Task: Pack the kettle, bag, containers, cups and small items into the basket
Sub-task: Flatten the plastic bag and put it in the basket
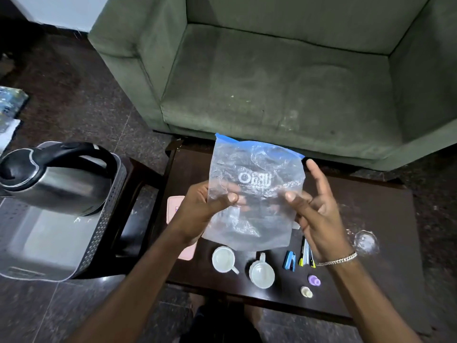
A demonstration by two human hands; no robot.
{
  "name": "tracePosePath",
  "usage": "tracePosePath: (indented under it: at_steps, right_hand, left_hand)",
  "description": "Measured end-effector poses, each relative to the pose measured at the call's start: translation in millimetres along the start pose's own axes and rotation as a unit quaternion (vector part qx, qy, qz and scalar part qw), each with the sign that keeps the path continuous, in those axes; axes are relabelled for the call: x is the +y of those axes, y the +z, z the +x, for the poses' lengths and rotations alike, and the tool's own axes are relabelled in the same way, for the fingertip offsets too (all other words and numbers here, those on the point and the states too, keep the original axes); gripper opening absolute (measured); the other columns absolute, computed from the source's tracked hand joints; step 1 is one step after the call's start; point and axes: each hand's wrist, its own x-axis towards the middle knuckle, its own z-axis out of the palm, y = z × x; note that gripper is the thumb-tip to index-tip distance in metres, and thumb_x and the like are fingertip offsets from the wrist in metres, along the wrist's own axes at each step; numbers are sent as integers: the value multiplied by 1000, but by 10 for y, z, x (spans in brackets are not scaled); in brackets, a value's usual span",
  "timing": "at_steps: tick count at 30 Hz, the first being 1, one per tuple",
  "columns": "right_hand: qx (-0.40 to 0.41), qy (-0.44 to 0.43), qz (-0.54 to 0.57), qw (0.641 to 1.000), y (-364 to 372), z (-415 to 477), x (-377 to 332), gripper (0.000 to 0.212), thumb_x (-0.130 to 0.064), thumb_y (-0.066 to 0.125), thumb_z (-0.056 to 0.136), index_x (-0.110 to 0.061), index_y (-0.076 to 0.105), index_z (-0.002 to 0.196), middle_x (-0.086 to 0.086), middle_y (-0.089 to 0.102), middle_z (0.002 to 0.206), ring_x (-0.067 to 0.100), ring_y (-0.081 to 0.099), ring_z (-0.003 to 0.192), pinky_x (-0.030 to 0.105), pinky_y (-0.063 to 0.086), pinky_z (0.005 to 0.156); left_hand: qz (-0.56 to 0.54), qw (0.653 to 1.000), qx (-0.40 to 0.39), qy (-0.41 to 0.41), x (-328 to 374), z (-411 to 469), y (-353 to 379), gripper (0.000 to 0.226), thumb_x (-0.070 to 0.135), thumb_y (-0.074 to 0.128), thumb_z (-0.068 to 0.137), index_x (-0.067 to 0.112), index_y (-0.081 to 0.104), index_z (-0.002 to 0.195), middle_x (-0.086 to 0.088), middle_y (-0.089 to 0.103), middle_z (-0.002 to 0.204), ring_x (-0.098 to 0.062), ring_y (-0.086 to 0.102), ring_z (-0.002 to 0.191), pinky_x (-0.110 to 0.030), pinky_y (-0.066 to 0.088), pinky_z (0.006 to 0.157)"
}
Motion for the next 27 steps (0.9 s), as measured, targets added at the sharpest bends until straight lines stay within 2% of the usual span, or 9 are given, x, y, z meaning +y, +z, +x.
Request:
tracePosePath:
  at_steps: [2,5,9,11,13,18,21,24,27]
  right_hand:
    - [9,-14,-12,1000,-9,-16,43,89,-23,87,75,-39,39,148,22,74,109,30,70,102,47,55,92]
    - [-3,-52,-42,998,-18,-4,77,69,-6,79,80,-25,53,141,17,73,113,27,66,100,43,54,91]
    - [45,-78,-125,988,-1,21,115,37,-7,78,81,-20,74,115,5,55,73,13,42,66,33,41,67]
    - [47,-66,-121,989,6,34,116,32,-6,78,80,-19,77,109,10,67,82,9,45,70,32,44,72]
    - [29,-37,-115,992,11,38,124,38,-2,78,80,-20,75,113,24,65,90,19,46,80,40,45,79]
    - [33,-33,-141,989,82,42,171,48,11,73,81,-18,73,118,-4,74,118,6,66,102,20,53,86]
    - [74,-30,-135,988,146,64,199,48,14,71,81,-19,73,116,-3,75,117,11,69,107,20,53,90]
    - [98,-36,-190,976,260,73,231,48,9,71,83,-30,73,110,-5,76,112,8,70,105,24,53,94]
    - [109,-64,-288,949,390,103,237,41,2,71,85,-36,73,101,-2,73,99,4,67,87,17,49,85]
  left_hand:
    - [0,1000,7,-1,1,0,-6,22,2,72,91,4,72,113,-19,78,104,-40,76,98,-37,58,88]
    - [15,999,46,18,35,-16,9,59,1,80,82,11,55,135,-15,72,127,-36,70,117,-45,56,96]
    - [64,992,101,51,65,-65,48,93,3,86,77,37,35,148,-12,74,121,-35,73,109,-45,59,95]
    - [115,984,115,73,69,-75,43,79,6,87,77,33,47,140,-6,73,123,-28,73,102,-39,59,90]
    - [158,976,121,92,79,-68,23,58,3,86,79,21,63,129,3,71,126,-14,71,99,-26,56,88]
    - [173,974,137,59,67,-96,-80,47,-4,82,82,21,72,120,2,78,113,-17,75,96,-28,56,89]
    - [180,968,167,51,42,-126,-131,45,1,84,81,24,73,117,-5,79,95,-20,74,89,-32,57,81]
    - [199,959,194,59,25,-172,-165,38,8,87,80,31,75,108,5,77,92,-10,68,80,-23,54,61]
    - [242,940,225,84,41,-214,-226,32,8,86,81,34,75,97,15,75,92,-1,70,82,-18,55,63]
